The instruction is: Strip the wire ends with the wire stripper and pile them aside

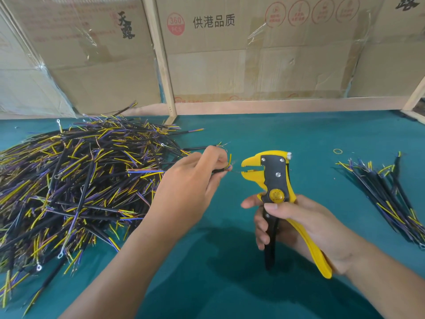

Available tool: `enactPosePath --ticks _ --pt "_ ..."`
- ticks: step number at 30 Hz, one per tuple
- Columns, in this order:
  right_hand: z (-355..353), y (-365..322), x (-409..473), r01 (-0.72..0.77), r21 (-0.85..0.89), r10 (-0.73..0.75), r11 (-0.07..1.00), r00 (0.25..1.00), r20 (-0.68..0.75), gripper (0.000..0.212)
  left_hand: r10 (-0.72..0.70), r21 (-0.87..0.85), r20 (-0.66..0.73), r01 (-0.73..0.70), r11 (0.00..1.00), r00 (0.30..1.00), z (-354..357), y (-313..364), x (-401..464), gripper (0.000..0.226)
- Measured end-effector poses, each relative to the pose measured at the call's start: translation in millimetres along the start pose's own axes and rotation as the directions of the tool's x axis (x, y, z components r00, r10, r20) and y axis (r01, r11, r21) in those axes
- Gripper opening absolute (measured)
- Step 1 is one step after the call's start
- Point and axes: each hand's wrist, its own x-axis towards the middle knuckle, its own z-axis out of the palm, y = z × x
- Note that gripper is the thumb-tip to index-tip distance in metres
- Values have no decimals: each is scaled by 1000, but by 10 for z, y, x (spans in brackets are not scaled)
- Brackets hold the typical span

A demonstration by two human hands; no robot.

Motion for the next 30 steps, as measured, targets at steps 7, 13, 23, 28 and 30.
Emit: enactPosePath --ticks 7,13,23,28,30 --pt "18 0 -19 1 0 -1 1000 998 57 44 -16 -18 -7 15 1000 1000 -13 41 6 34" --pt "38 24 -26 21 -13 -20 1000 996 82 41 -4 8 -4 4 1000 1000 21 60 -9 33" --pt "28 43 -17 16 -15 -14 1000 995 99 37 -23 6 14 23 1000 1000 23 95 -10 36" --pt "37 64 -11 21 -28 -19 999 997 76 35 -28 4 13 28 1000 1000 23 103 -16 34" --pt "42 67 -13 16 -30 -14 999 997 69 34 -32 -2 24 32 999 999 29 107 -20 33"
